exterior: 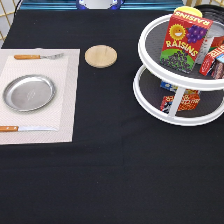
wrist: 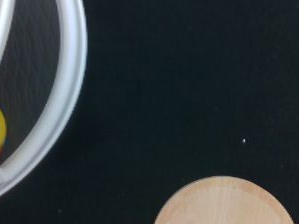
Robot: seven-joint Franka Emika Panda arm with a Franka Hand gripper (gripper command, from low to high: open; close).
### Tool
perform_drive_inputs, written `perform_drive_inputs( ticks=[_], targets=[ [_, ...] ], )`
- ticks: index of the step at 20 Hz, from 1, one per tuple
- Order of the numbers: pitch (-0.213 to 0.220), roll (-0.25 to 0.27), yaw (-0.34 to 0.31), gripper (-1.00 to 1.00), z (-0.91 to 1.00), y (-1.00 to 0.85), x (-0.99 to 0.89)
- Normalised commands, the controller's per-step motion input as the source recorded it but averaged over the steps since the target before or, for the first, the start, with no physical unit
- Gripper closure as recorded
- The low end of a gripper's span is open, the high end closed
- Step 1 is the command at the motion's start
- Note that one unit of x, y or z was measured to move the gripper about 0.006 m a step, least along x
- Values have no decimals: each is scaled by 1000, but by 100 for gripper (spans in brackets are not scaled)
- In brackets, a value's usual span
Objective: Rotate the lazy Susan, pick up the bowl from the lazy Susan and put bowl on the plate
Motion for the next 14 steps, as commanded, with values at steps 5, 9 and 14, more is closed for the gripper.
perform_drive_inputs(
  ticks=[5,9,14],
  targets=[
    [26,-18,-4,-100,182,264,207],
    [99,-49,-11,-100,402,699,741],
    [151,33,0,-100,416,639,847]
  ],
)
